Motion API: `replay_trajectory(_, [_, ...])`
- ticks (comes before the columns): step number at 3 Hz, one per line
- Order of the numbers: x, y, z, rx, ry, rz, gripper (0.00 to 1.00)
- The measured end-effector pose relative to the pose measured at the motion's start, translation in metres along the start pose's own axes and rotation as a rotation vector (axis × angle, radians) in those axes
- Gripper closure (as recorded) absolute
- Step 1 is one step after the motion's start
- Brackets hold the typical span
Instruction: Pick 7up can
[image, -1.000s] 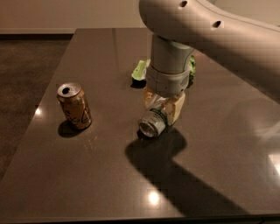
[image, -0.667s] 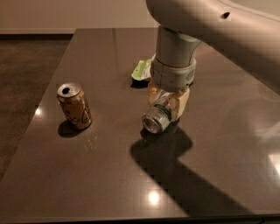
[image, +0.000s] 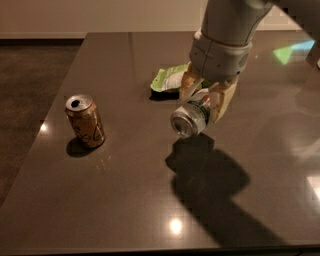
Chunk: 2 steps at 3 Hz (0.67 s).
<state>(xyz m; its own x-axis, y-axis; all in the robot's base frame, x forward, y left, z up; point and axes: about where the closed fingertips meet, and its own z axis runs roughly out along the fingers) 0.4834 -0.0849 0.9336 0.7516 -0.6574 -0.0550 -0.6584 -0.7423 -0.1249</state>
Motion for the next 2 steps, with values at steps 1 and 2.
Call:
replay_trajectory(1, [-0.004, 0.0, -0.031, 0.065, -0.013, 0.011, 1.0])
replay_trajectory(2, [-0.011, -0.005, -0.051, 0.109, -0.019, 0.014, 1.0])
